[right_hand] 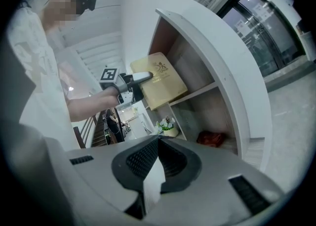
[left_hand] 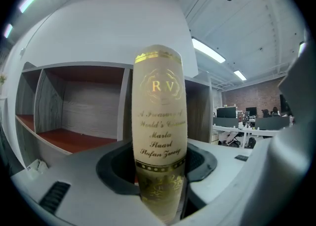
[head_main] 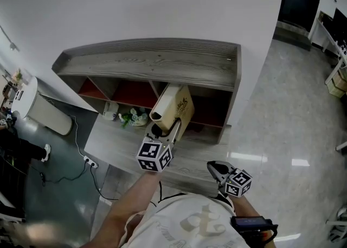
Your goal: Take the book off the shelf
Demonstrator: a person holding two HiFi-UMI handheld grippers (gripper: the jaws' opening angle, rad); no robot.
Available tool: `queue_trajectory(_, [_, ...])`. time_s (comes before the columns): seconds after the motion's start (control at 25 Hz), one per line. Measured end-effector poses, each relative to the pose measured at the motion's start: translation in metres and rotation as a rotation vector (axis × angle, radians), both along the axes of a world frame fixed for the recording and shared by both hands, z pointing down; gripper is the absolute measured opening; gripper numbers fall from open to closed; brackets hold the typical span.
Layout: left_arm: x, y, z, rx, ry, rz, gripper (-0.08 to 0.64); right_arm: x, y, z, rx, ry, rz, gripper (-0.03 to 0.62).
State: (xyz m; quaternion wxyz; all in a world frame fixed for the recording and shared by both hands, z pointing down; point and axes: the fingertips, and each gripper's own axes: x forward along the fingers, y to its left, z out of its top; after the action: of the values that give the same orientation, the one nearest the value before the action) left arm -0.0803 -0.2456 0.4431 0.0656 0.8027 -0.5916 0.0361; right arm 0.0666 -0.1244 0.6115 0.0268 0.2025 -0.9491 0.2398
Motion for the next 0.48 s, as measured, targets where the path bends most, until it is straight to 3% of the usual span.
queue_trajectory(0.48, [-0.022,0.037,-0.005,0.042,-0.006,0.014,0.232,-0.024,0.017,0.004,-0.018,0.025,-0.018,0.003])
